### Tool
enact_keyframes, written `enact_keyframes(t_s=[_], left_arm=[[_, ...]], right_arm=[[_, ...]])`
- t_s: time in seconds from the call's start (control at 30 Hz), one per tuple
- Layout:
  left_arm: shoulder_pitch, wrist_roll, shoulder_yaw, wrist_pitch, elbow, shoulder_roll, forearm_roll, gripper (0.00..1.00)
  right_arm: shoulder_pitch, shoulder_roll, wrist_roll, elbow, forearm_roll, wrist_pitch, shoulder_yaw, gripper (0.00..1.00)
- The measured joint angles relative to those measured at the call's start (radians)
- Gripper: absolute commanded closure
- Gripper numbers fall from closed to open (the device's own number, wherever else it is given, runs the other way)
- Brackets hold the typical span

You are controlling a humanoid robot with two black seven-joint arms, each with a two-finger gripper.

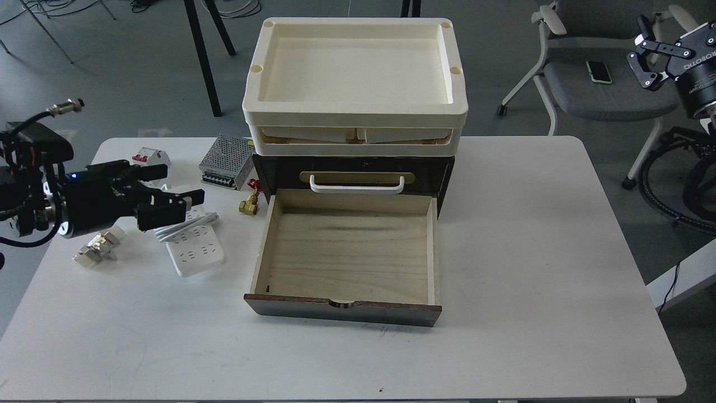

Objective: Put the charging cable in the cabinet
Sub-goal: 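Reach the left gripper toward the white power strip with cable, then close the left gripper on the white power strip and its cable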

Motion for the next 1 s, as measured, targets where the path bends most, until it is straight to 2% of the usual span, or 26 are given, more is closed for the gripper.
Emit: enact_keyframes(t_s=[0.17,0.47,0.7,1.0], left_arm=[[-0.122,0.0,0.17,0.001,0.141,-0.073,0.015,0.02],[-0.201,0.0,0.237,0.083,0.321,-0.185,0.015,0.03],[-0.282,0.0,0.374,0.218,0.517,-0.256,0.015,0.03],[-0.292,0.0,0.427,0.297,0.625,-0.276,0.015,0.07]], right_arm=[[-0.016,0.003,0.0,0.0,0.0,-0.001,0.001,0.0],[-0.032,0.01,0.0,-0.001,0.001,-0.001,0.002,0.0],[-0.037,0.01,0.0,-0.001,0.002,-0.001,0.002,0.0],[-0.059,0.01,0.0,-0.001,0.002,-0.001,0.002,0.0]])
